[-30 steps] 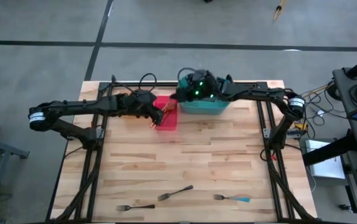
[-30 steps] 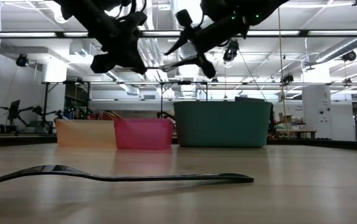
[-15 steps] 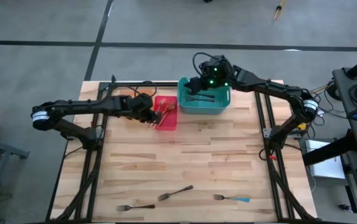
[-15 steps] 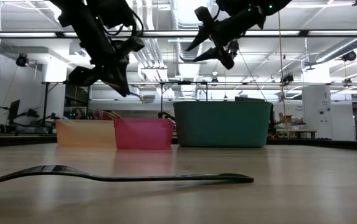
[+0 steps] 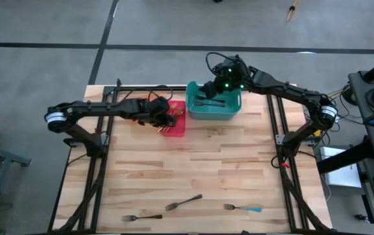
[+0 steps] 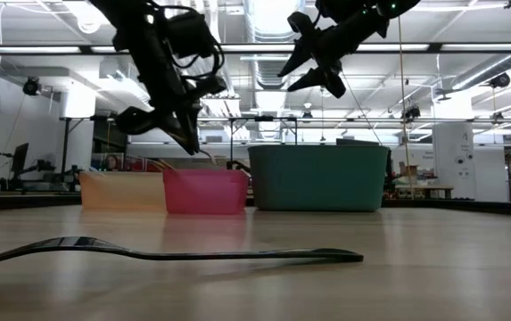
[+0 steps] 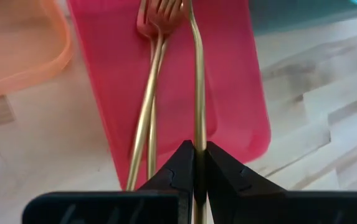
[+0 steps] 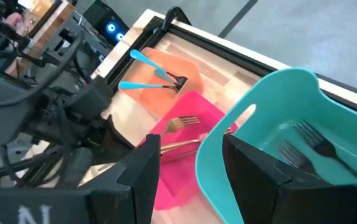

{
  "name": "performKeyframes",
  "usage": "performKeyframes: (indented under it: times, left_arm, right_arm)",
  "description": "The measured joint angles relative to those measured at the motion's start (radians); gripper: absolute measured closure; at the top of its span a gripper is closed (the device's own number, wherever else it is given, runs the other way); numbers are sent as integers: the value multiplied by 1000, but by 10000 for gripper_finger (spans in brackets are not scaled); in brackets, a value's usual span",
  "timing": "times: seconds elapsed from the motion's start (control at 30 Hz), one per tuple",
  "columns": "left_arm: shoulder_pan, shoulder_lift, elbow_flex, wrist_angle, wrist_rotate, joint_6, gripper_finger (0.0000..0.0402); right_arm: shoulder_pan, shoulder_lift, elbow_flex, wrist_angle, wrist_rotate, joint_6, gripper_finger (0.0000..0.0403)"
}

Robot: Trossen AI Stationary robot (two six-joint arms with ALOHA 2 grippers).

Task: Sort silverware by color (type)
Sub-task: Put the gold fork into the red bin

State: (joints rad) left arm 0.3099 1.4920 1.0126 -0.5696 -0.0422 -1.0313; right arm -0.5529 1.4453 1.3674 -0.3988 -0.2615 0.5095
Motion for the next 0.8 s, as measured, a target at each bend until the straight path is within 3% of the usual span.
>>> performKeyframes:
  times: [0.47,0.8]
  left_arm:
    - [11,188,174,-168,2,83,393]
    - [13,218,221,-234,-1,79,388]
  right_arm:
    - [0,-1,0,-33,0,-41,239]
    - [0,-1,0,-60,-4,-63,239]
